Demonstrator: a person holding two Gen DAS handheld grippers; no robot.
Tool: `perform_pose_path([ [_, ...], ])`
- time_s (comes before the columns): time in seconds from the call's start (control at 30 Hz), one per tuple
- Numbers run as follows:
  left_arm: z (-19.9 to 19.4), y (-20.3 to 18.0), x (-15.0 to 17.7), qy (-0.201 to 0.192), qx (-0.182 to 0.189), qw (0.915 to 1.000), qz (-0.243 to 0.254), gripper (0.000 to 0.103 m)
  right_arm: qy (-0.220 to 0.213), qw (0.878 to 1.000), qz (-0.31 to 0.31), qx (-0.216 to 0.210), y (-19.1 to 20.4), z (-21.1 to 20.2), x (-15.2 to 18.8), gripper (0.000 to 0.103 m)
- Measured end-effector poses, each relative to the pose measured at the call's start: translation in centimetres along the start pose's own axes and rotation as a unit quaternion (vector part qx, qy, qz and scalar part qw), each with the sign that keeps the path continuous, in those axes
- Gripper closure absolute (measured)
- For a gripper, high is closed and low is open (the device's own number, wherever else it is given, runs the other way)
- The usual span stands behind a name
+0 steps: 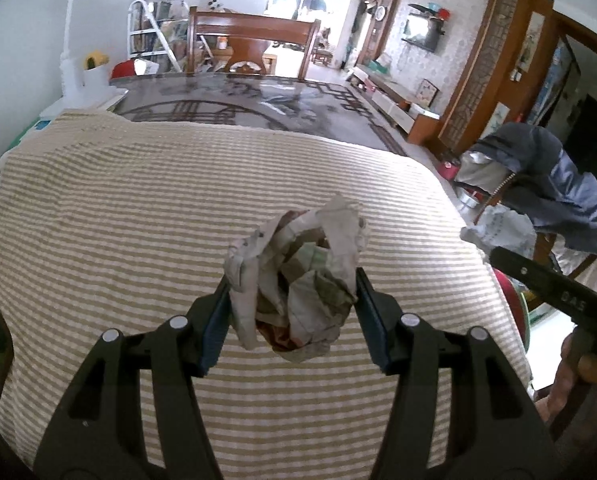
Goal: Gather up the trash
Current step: 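Carry newspaper and plastic bag over the red bin and open both tools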
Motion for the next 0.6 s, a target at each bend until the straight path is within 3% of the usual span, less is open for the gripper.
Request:
perform_pose_path([
  [0.6,0.2,-5.3,1.1,0.013,0.035,0.9981,0.049,0.048,0.001,0.997,0.062,0.038,-5.2,-1.7,1.5,0.052],
])
Point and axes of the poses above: each gripper's, at about its wrist camera, not at the fingertips, and z roughly the way its jaws point, y to its left, x to its underside, the point moved 3 cm from there along z, roughly the way its jaws point, and after that the axes turned 13 degrees about -z, right-handed, at the moved point
